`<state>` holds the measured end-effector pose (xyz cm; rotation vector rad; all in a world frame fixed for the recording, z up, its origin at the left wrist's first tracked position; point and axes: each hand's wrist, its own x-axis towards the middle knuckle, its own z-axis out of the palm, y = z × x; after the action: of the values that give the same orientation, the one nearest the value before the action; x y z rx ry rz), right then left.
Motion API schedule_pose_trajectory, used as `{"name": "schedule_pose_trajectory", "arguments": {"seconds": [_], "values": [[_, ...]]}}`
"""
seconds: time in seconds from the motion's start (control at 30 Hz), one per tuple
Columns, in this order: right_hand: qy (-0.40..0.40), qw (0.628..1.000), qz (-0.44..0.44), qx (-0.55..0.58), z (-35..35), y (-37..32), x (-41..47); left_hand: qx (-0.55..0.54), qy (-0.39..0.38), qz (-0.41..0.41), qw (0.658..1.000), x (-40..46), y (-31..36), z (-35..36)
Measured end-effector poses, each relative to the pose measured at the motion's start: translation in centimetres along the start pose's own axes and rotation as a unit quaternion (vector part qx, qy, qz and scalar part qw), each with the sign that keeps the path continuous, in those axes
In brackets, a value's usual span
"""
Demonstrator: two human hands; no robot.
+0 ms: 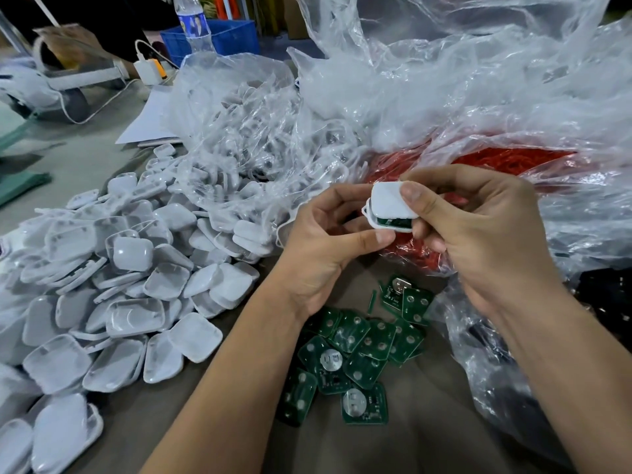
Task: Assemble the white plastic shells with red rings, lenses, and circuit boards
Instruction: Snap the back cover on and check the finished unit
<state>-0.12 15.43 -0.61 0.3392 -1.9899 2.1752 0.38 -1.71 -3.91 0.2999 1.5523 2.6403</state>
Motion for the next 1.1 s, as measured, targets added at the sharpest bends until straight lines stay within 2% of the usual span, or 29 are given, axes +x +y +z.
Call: {"name": "schedule_pose_trajectory", "arguments": {"seconds": [0.47,0.67,0.83,1.1], "values": [[-0.005,0.994,0.016,-0.111,-0.4,0.6,0.2,0.044,-0.006,0.045,0.998,0.0,-0.4,-0.1],[-0.011,0.994,0.072,-0.075,-0.6,0.6,0.3,0.049,-0.014,0.050,0.997,0.0,-0.4,-0.1],[-0.050,0.990,0.127,-0.046,-1.0,0.4,0.5,0.041,-0.028,0.034,0.998,0.0,-0.2,-0.3],[-0.031,0.991,0.121,-0.038,-1.2,0.7,0.7,0.053,-0.002,-0.023,0.998,-0.3,0.4,-0.1]]}}
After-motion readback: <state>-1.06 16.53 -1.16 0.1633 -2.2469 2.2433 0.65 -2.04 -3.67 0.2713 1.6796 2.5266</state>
